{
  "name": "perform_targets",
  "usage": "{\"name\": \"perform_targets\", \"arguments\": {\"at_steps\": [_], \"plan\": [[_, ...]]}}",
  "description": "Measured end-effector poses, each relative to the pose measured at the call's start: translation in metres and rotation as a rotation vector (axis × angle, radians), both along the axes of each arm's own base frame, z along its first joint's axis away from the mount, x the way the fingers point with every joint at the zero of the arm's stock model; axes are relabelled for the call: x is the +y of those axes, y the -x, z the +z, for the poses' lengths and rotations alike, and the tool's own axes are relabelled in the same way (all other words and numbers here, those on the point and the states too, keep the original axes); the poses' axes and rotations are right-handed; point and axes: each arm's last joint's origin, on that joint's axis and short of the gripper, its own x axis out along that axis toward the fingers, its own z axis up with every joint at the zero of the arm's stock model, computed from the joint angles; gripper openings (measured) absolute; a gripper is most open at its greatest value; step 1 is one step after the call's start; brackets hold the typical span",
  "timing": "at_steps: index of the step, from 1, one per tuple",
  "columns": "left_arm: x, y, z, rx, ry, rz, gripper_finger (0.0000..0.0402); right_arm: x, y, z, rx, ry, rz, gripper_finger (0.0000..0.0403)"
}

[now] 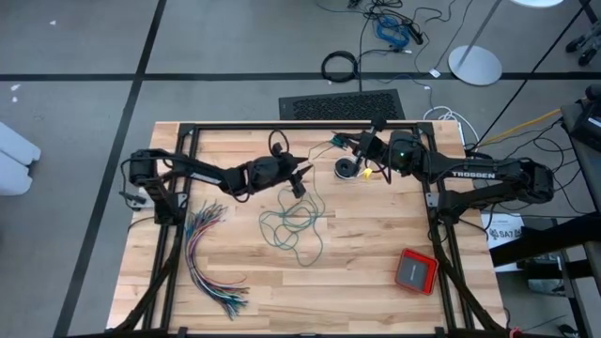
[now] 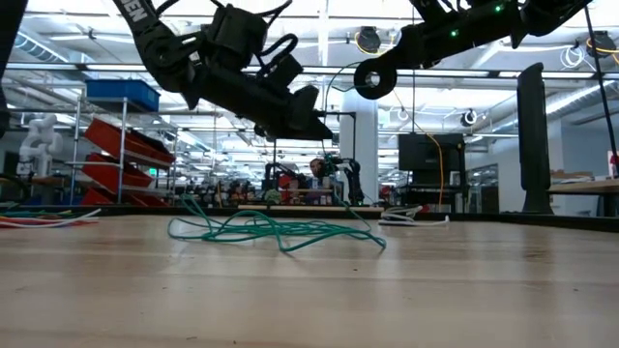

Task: Coil cords
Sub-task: Coil the green wire onto the spool

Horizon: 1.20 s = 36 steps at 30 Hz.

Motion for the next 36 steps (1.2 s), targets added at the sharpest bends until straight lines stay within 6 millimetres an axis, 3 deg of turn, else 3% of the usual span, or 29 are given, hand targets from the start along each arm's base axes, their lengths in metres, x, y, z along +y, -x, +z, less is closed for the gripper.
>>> {"name": "perform_targets", "arguments": {"at_steps": [17,30,36], "plan": [[-0.006,-0.002,0.001,-0.020,-0.028,0.071,0.0131,0.000,0.000,-0.001,0.004,-0.002,0.001,0.0000],[-0.004,-0.004,-0.004,-0.028,-0.025,0.074,0.0032,0.001,-0.001,0.000,-0.009,-0.011,0.023,0.0000],[-0.003,-0.010,-0.012,-0.046,-0.030,0.094,0.0007,-0.001,-0.006,-0.004,-0.017,-0.025,0.028,0.0000]]}}
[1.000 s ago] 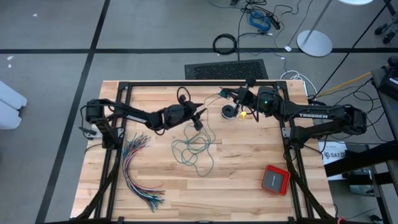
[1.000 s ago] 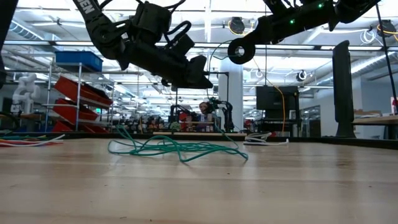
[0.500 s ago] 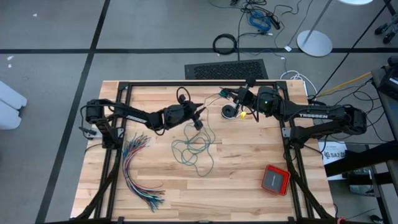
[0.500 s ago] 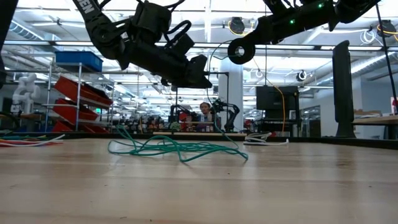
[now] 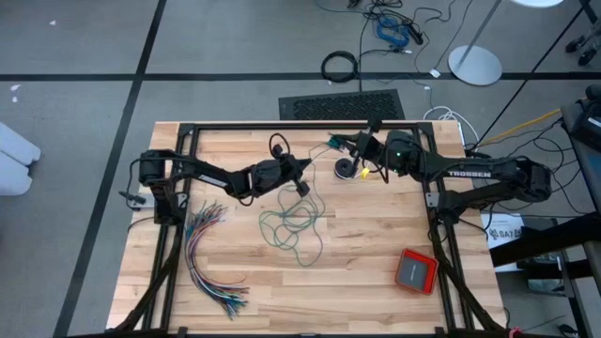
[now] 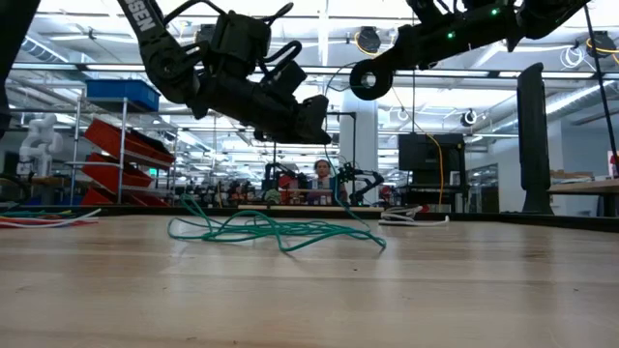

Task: Coil cords
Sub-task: Coil the green wire onto the spool

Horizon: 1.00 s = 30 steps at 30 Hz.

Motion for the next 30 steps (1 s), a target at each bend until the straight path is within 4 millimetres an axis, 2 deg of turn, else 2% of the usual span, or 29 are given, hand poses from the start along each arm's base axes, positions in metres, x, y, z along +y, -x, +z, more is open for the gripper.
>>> {"name": "perform_targets", "arguments": {"at_steps": [9,17,23,30], "plan": [[0.016,-0.004,0.008,-0.019,-0.029,0.060,0.0002,-0.002,-0.017,-0.011,-0.065,-0.068,0.097,0.0000],[0.039,0.003,0.007,0.000,-0.032,0.130,0.0001,-0.002,-0.019,-0.013,-0.073,-0.101,0.121,0.0000],[0.057,0.010,0.002,0.012,0.032,0.157,0.0001,0.000,-0.020,-0.013,-0.075,-0.104,0.131,0.0000],[0.061,0.007,-0.009,0.003,0.122,0.101,0.0000,0.000,-0.020,-0.011,-0.100,-0.105,0.127,0.0000]]}}
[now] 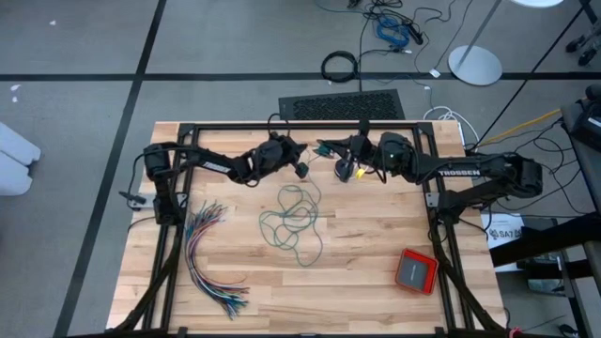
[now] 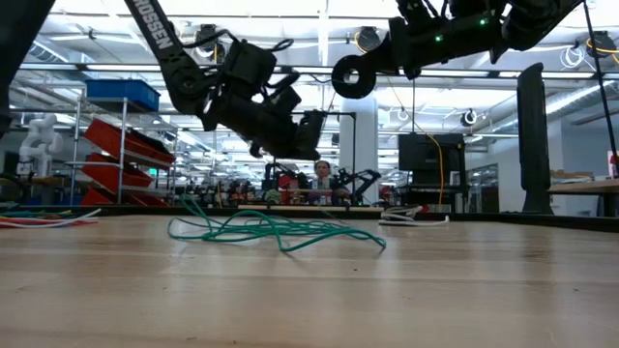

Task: Coil cords
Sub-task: Coil the green wire onto the spool

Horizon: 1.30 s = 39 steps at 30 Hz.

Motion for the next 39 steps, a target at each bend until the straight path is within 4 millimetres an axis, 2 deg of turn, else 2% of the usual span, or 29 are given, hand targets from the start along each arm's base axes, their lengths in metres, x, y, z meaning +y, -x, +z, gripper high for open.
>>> {"name": "perform_targets", "arguments": {"at_steps": [6,13,21,31,39], "plan": [[-0.009,-0.023,-0.013,0.044,0.022,-0.057,0.0000,-0.003,-0.006,-0.005,-0.019,-0.015,-0.029,0.0000],[-0.018,-0.046,-0.013,0.046,-0.009,-0.088,0.0000,-0.009,-0.025,-0.028,-0.034,-0.036,-0.119,0.0000],[-0.019,-0.049,-0.009,0.031,-0.016,-0.087,0.0000,-0.014,-0.038,-0.042,-0.102,-0.037,-0.148,0.0000],[-0.030,-0.056,-0.004,0.026,-0.016,-0.116,0.0000,-0.022,-0.046,-0.058,-0.135,-0.074,-0.159,0.0000],[-0.036,-0.059,-0.002,0.032,-0.018,-0.124,0.0000,-0.027,-0.051,-0.077,-0.073,-0.073,-0.183,0.0000]]}}
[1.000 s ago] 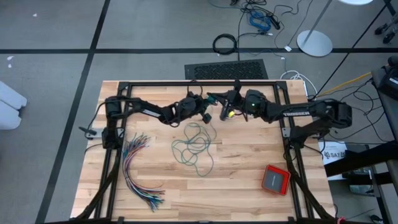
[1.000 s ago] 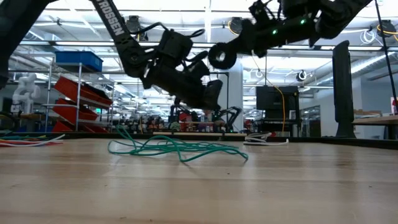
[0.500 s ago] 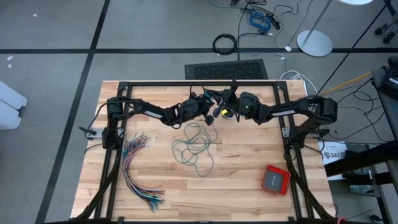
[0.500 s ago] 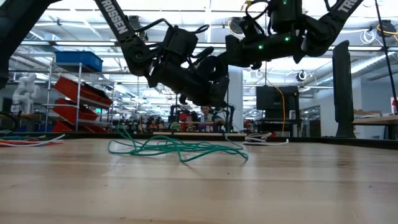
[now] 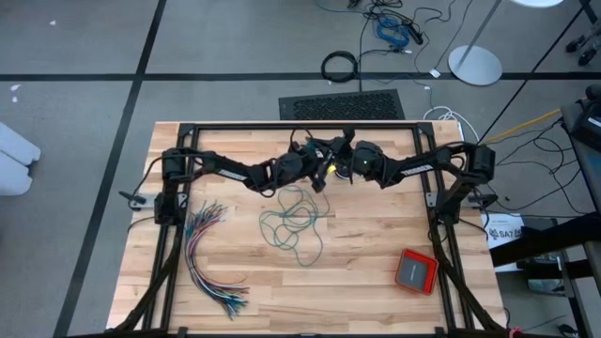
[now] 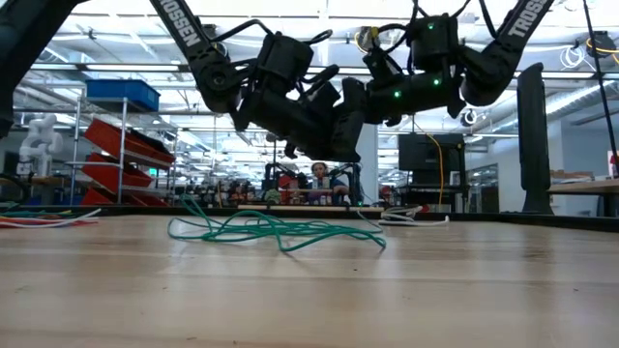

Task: Coil cords
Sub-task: Coil the green wire onto the spool

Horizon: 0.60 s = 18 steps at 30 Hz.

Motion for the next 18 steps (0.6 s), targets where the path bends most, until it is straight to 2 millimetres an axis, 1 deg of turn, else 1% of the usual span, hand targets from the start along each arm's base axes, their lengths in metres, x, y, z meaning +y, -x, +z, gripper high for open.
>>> {"name": "perform_targets", "arguments": {"at_steps": [8,15,18], "plan": [[-0.0083,0.0006,0.0003,0.047,0.007,-0.015,0.0000,-0.0033,0.0011,-0.0061,0.073,0.009,-0.009,0.0000],[-0.0098,0.0040,0.0023,0.096,0.015,-0.008,0.0000,-0.0040,0.0018,-0.0093,0.131,0.035,-0.026,0.0000],[-0.0101,0.0052,-0.0003,0.123,0.028,-0.001,0.0000,-0.0053,0.0024,-0.0098,0.143,0.043,-0.034,0.0000]]}}
